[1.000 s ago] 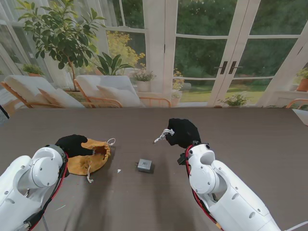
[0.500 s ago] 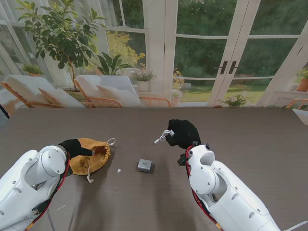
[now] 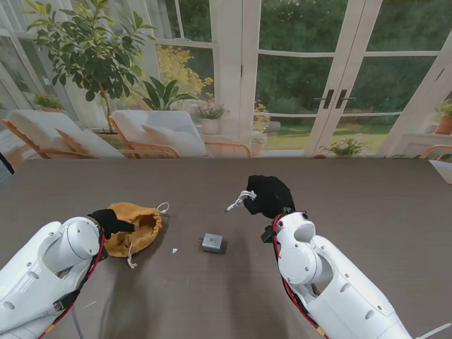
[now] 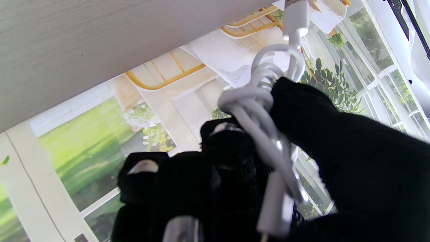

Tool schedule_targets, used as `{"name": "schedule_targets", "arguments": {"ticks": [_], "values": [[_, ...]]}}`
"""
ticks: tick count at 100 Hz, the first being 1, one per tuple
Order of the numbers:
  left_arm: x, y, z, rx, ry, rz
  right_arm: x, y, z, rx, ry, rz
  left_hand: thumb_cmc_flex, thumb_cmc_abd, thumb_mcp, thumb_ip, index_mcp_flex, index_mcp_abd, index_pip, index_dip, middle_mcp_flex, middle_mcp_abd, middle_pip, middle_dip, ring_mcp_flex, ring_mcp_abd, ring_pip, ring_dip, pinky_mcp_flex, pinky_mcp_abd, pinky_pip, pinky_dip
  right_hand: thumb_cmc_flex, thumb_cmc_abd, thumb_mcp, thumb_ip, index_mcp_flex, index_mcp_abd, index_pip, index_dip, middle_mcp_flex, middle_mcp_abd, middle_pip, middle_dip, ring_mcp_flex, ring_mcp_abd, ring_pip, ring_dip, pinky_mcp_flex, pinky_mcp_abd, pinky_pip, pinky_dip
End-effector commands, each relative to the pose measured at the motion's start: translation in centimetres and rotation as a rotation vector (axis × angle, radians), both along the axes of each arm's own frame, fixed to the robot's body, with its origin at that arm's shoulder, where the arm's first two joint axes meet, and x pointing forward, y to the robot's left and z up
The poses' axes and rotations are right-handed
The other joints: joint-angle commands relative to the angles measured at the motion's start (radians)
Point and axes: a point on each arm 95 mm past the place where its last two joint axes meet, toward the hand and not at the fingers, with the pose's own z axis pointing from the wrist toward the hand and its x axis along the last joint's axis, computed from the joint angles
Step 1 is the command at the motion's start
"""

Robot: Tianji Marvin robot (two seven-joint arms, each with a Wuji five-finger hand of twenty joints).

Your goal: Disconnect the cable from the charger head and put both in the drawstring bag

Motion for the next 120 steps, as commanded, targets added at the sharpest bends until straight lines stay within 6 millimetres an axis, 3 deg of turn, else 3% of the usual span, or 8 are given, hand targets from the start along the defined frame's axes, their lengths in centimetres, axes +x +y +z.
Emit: {"name": "schedule_targets", "arguments": {"ticks": [1,28,56,70,86,96,105,120], "values": [[0.0,-0.4,-0.6,-0.016,0.025,-0.013,-0.1,0.4,-0.1,0.003,0.011,0.013,-0.033,0.007,0.015,-0.009,0.023,0.01,0.02,0.015,0.022,-0.004,0.021,0.015,0.038,0.026,0.035,0.018,0.01,0.016,0.047,0.017,0.092,0.029,0.202,0.075,0.049,-0.032,0.079,0.036,0.066,0.137,0.106,0.021,-0.005,-0.175,0.062,0.002,0.543,-0.076,0.25,0.038],[0.7,-0.8,-1.8,-0.055,0.028,-0.018,-0.1,0.3,-0.2,0.001,0.013,0.011,-0.045,0.008,0.03,-0.012,0.067,-0.003,0.056,0.036,0.072,-0.01,0.044,0.029,0.082,0.031,0.064,0.022,0.046,0.031,0.066,0.028,0.09,0.03,0.202,0.076,0.049,-0.034,0.079,0.036,0.066,0.136,0.106,0.02,-0.005,-0.176,0.061,0.002,0.543,-0.075,0.251,0.038],[1.2,-1.3,-2.3,-0.08,-0.033,0.016,0.0,0.3,-0.2,0.0,0.017,0.009,0.007,0.088,0.037,0.009,0.223,-0.08,0.264,0.173,0.23,-0.046,0.228,0.211,0.219,0.039,0.298,0.11,0.167,0.073,0.161,0.118,0.088,0.032,0.202,0.075,0.048,-0.036,0.079,0.036,0.066,0.136,0.106,0.021,-0.005,-0.175,0.061,0.001,0.543,-0.077,0.251,0.038],[1.4,-1.5,-2.7,-0.082,-0.029,0.014,0.0,0.3,-0.3,0.001,0.018,0.01,0.021,0.091,0.042,0.012,0.251,-0.098,0.303,0.2,0.266,-0.059,0.272,0.273,0.249,0.032,0.366,0.139,0.193,0.072,0.184,0.161,0.088,0.031,0.202,0.075,0.047,-0.037,0.079,0.036,0.066,0.136,0.106,0.021,-0.005,-0.175,0.061,0.001,0.543,-0.077,0.251,0.038],[1.4,-1.6,-3.4,-0.073,-0.025,-0.009,0.0,0.3,-0.3,0.002,0.019,0.009,0.087,0.05,0.201,0.023,0.262,-0.118,0.343,0.224,0.299,-0.087,0.322,0.333,0.292,0.004,0.438,0.152,0.236,0.066,0.215,0.189,0.088,0.032,0.202,0.075,0.046,-0.038,0.079,0.036,0.066,0.136,0.106,0.021,-0.005,-0.175,0.062,0.001,0.543,-0.076,0.251,0.037],[1.5,-1.7,-3.8,-0.064,-0.039,-0.02,0.0,0.2,-0.3,0.0,0.019,0.009,0.196,-0.04,0.285,-0.051,0.243,-0.158,0.566,0.285,0.349,-0.117,0.411,0.387,0.363,-0.024,0.528,0.15,0.303,0.083,0.263,0.188,0.087,0.033,0.202,0.075,0.046,-0.038,0.079,0.036,0.066,0.136,0.106,0.021,-0.005,-0.175,0.061,0.001,0.543,-0.075,0.251,0.037],[1.6,-1.8,-4.1,-0.071,-0.06,-0.021,0.0,0.2,-0.3,0.001,0.019,0.009,0.214,-0.046,0.318,-0.055,0.228,-0.171,0.739,0.356,0.386,-0.136,0.505,0.441,0.417,-0.041,0.616,0.161,0.352,0.108,0.301,0.193,0.087,0.032,0.202,0.075,0.046,-0.037,0.079,0.036,0.066,0.136,0.106,0.021,-0.005,-0.174,0.061,0.001,0.543,-0.075,0.251,0.037],[1.5,-1.9,-4.3,-0.076,-0.1,-0.038,0.0,0.2,-0.2,0.001,0.017,0.008,0.195,-0.016,0.342,-0.023,0.224,-0.159,0.909,0.447,0.414,-0.176,0.652,0.535,0.47,-0.099,0.754,0.175,0.406,0.107,0.356,0.21,0.088,0.033,0.202,0.074,0.046,-0.037,0.079,0.035,0.066,0.136,0.106,0.021,-0.005,-0.175,0.061,0.001,0.543,-0.074,0.251,0.037]]}}
